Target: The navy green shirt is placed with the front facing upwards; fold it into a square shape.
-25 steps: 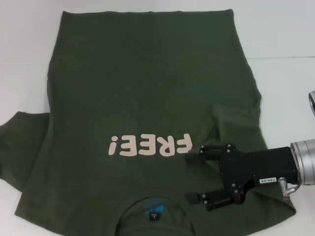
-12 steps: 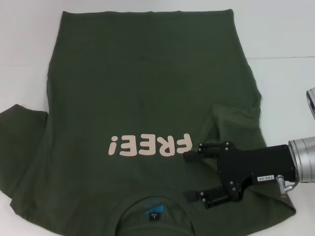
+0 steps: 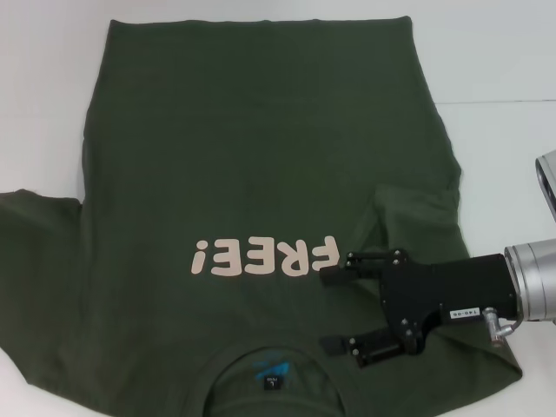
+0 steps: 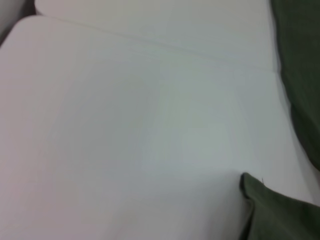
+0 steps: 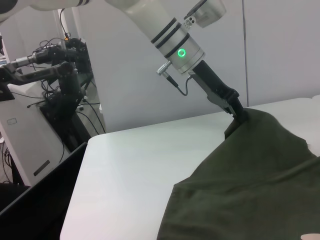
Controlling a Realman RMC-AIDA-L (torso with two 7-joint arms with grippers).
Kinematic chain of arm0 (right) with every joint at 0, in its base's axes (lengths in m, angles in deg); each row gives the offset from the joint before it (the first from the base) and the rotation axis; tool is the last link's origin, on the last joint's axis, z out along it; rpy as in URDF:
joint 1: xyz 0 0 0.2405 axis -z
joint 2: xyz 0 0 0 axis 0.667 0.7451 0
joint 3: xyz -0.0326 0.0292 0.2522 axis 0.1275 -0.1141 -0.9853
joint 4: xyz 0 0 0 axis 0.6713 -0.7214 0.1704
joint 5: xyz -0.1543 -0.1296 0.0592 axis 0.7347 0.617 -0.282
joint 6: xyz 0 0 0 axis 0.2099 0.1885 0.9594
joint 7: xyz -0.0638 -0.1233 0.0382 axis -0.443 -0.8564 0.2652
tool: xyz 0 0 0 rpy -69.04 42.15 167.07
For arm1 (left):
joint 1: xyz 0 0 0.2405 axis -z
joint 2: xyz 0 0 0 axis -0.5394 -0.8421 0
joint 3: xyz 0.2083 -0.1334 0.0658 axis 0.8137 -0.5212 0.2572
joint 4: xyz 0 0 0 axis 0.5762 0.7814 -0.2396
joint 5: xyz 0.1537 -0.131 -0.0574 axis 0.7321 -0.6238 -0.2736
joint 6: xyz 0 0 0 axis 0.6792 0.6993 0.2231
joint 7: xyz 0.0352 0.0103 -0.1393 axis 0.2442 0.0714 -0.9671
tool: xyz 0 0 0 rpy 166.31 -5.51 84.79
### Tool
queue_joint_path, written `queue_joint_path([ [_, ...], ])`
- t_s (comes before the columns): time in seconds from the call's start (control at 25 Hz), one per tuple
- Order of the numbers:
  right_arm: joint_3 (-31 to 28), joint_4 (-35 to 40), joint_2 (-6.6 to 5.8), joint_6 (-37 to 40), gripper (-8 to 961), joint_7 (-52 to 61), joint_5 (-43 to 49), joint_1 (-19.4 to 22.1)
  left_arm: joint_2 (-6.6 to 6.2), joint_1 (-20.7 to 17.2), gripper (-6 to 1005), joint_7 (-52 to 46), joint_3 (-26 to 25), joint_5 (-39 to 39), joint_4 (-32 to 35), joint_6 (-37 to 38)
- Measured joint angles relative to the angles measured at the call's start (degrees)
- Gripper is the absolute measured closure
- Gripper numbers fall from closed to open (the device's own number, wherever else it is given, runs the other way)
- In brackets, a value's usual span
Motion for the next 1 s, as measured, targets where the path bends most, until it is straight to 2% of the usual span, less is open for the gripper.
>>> queue_joint_path([
  [0.36,0.00,0.00,-0.03,-0.05,23,0.13,0.00,-0.16,0.23,0.20,913,1.36,1.95,0.05,0.03,-0.94],
  [0.6,0.00,0.00,-0.02,-0.23,23,0.14,0.00,-0.28,0.41,1.90,905,-0.13,2.08,-0.43,0.69,3.84],
  [0.76,0.00,0.00,-0.02,-0.56,23,0.13,0.01,-0.32,0.50,3.25,900,-0.83,1.96,-5.00,-0.15,7.16],
  [1.0,0.00,0.00,-0.02,-0.63,23,0.14,0.05,-0.32,0.91,4.92,892,-1.69,2.18,-9.95,-3.72,7.99],
])
